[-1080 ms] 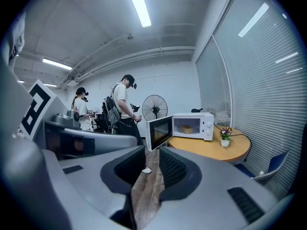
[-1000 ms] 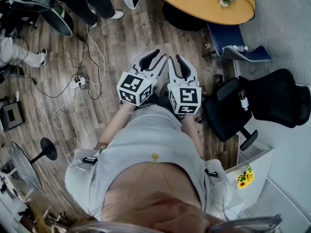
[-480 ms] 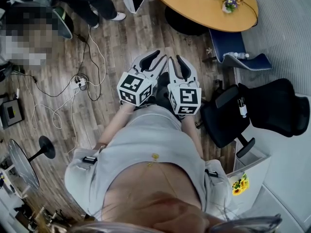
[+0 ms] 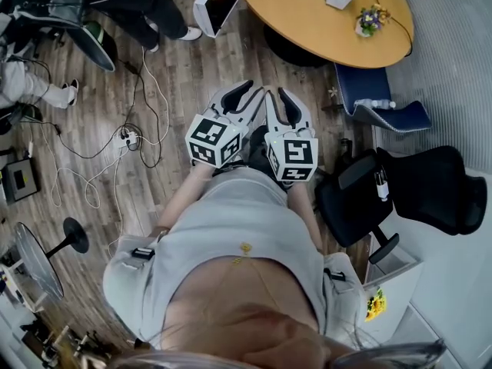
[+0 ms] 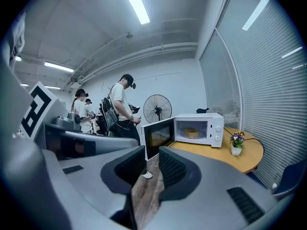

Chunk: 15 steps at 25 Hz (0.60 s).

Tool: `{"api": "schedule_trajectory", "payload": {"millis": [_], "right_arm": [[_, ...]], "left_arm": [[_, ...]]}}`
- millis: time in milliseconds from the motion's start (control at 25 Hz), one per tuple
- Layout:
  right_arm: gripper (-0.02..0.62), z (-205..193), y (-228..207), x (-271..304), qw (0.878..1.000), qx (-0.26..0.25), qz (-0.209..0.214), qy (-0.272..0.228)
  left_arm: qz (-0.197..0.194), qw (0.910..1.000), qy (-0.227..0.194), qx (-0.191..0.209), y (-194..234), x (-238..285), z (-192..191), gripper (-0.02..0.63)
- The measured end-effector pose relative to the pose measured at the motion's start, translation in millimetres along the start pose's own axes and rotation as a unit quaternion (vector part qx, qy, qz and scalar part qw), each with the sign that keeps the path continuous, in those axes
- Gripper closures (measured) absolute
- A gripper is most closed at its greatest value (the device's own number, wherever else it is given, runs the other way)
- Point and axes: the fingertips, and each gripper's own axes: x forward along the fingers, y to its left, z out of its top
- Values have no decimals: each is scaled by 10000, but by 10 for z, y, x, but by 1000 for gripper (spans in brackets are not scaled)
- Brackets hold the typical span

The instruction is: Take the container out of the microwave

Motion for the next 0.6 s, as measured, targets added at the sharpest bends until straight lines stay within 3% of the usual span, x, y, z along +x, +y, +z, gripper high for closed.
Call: {"api": "schedule_trajectory", "payload": {"millis": [600], "right_arm": [[495, 250, -279, 513, 10000, 38, 71, 52]], "left_arm": [[97, 9999, 85, -42, 357, 425, 275, 492]]}}
